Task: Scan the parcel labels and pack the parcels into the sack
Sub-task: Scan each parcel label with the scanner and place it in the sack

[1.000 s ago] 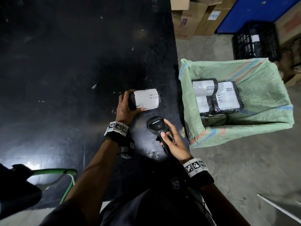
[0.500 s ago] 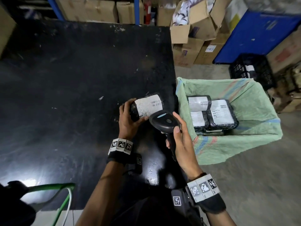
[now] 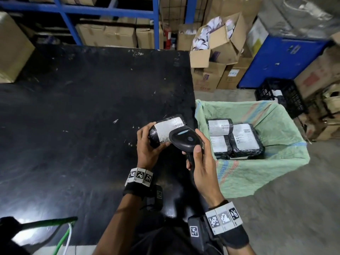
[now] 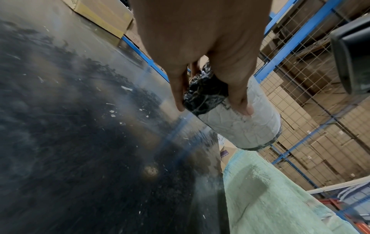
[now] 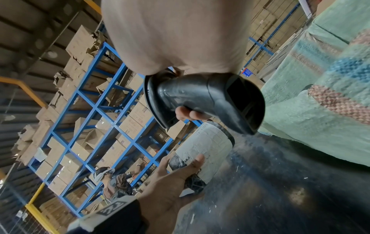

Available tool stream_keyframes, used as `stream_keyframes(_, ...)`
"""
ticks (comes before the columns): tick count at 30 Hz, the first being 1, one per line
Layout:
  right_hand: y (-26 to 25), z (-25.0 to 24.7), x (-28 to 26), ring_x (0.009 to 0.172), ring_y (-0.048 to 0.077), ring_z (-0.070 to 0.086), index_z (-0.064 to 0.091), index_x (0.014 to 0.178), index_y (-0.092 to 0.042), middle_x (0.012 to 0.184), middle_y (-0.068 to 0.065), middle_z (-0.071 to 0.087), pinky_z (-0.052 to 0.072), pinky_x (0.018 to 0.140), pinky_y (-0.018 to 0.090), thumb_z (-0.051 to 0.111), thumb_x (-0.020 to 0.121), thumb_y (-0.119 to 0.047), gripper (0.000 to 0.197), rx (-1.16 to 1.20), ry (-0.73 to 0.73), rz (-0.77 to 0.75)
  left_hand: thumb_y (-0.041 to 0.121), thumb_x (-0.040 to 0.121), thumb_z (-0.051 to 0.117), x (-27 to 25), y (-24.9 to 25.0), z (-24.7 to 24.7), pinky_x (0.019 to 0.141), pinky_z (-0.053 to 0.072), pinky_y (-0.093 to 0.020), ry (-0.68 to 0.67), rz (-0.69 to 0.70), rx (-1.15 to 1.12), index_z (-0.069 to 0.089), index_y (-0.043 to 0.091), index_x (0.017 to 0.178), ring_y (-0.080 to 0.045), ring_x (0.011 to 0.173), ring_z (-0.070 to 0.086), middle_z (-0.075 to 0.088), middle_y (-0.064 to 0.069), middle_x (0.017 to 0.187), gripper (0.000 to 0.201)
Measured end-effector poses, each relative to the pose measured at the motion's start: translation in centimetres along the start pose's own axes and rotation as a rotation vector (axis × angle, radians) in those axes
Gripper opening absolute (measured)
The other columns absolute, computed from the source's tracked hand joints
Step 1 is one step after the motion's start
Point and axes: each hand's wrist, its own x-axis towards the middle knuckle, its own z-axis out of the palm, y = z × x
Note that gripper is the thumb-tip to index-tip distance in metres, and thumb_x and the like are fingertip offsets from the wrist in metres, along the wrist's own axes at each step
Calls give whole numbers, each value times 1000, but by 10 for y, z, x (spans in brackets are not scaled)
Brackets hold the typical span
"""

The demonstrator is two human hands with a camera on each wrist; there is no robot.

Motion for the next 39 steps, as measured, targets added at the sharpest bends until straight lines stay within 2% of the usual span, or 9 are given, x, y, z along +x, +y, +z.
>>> stream_keyframes(11,-2,-6,-6,63,17,53,39,145,-34,98,-2,65,50,62,30,33,105,-38,41,12,-19,2,25,63,100,-8,1,2,102,36,-2,3,-43,-21,58,18,138,19,120,45,52,-6,136,86)
stream_keyframes(14,0,-7,-7,61,18,51,40,146,-36,90,4,64,49,60,27,35,106,-35,40,11,-15,1,24,63,100,-9,-1,1,103,38,-3,6,-53,-28,58,19,138,20,119,45,51,-6,136,87)
stream_keyframes(18,10,-6,-11,60,19,53,40,145,-39,92,6,66,52,62,36,37,106,-37,39,0,-28,32,29,61,101,-11,-6,-4,105,41,-9,18,-79,-13,57,23,138,15,118,47,51,-4,133,88)
stream_keyframes(21,26,-5,-16,59,19,53,42,143,-41,97,9,65,51,60,31,38,105,-40,39,1,-47,87,29,61,101,-15,-13,-11,106,42,-17,38,-103,15,57,25,138,23,115,42,51,-4,132,89)
stream_keyframes(24,43,-5,-23,59,11,56,44,140,-44,95,-2,68,51,61,29,41,104,-42,37,-9,-98,176,28,61,101,-22,-24,-18,108,43,-26,54,-123,58,57,24,138,9,116,45,52,-6,133,88)
stream_keyframes(26,61,-4,-27,59,2,59,46,137,-47,97,-12,70,53,62,23,42,103,-45,34,-49,-120,236,28,62,100,-27,-32,-23,107,41,-18,52,-126,92,57,22,138,11,115,43,54,-8,133,88)
stream_keyframes(29,89,0,-25,57,14,62,44,134,-55,107,-3,71,55,59,33,41,96,-61,38,-116,-147,340,27,62,100,-34,-40,-29,97,32,3,44,-134,123,57,19,137,27,115,36,55,-9,135,86)
stream_keyframes(34,118,14,-11,53,15,61,43,140,-42,90,-2,72,56,57,36,42,98,-58,45,-180,-166,416,28,64,99,-44,-43,-39,93,29,6,59,-169,146,58,19,137,16,106,42,54,-12,133,84)
stream_keyframes(39,133,39,5,55,18,60,38,145,-33,97,6,70,50,50,24,44,100,-50,48,-123,-161,500,29,64,99,-54,-44,-50,93,30,6,100,-184,148,59,18,136,30,112,37,56,-13,132,84)
